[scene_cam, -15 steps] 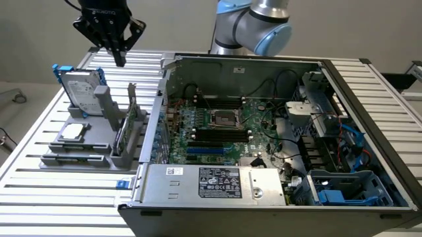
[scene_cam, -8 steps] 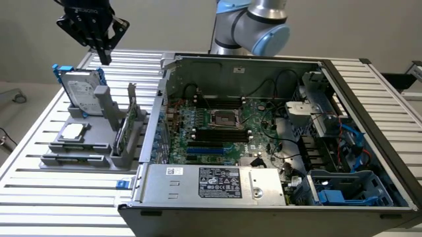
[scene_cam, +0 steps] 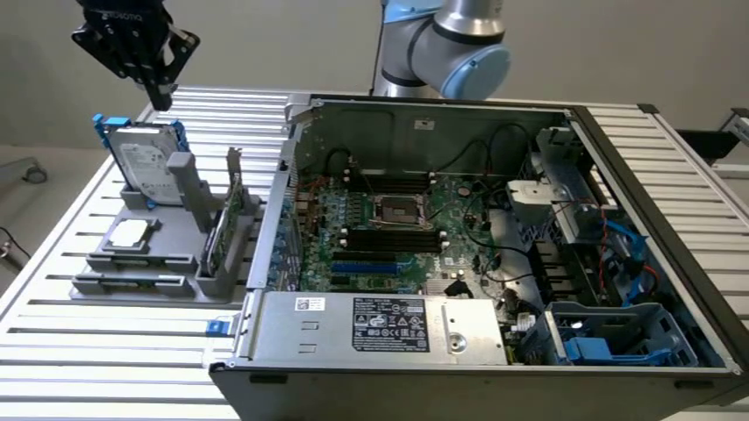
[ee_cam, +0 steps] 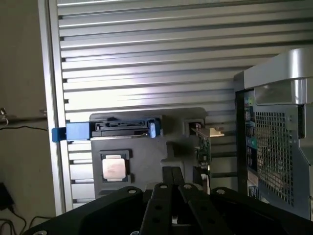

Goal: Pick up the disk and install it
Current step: 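Reach for the disk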

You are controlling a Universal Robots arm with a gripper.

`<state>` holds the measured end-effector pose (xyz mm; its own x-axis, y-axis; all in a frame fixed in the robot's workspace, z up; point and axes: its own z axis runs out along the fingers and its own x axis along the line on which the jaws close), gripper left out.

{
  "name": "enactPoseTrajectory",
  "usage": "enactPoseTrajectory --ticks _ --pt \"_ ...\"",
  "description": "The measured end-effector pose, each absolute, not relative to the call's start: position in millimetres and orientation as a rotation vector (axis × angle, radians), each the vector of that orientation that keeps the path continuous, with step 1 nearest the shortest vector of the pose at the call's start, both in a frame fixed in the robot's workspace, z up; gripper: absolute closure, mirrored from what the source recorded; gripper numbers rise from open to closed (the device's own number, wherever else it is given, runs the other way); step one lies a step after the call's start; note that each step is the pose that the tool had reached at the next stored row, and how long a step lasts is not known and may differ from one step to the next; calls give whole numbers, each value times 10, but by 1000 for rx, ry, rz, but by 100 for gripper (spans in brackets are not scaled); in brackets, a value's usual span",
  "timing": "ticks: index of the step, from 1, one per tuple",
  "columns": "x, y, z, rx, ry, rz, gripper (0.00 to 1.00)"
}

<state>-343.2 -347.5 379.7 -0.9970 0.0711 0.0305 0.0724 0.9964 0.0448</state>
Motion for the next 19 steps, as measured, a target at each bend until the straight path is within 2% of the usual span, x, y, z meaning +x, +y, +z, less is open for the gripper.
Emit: enactPoseTrajectory --ticks 13,19 --pt "-3984 -3183 3759 -108 -3110 -62 89" --pt "-4122 -3111 3733 -85 -3112 -43 89"
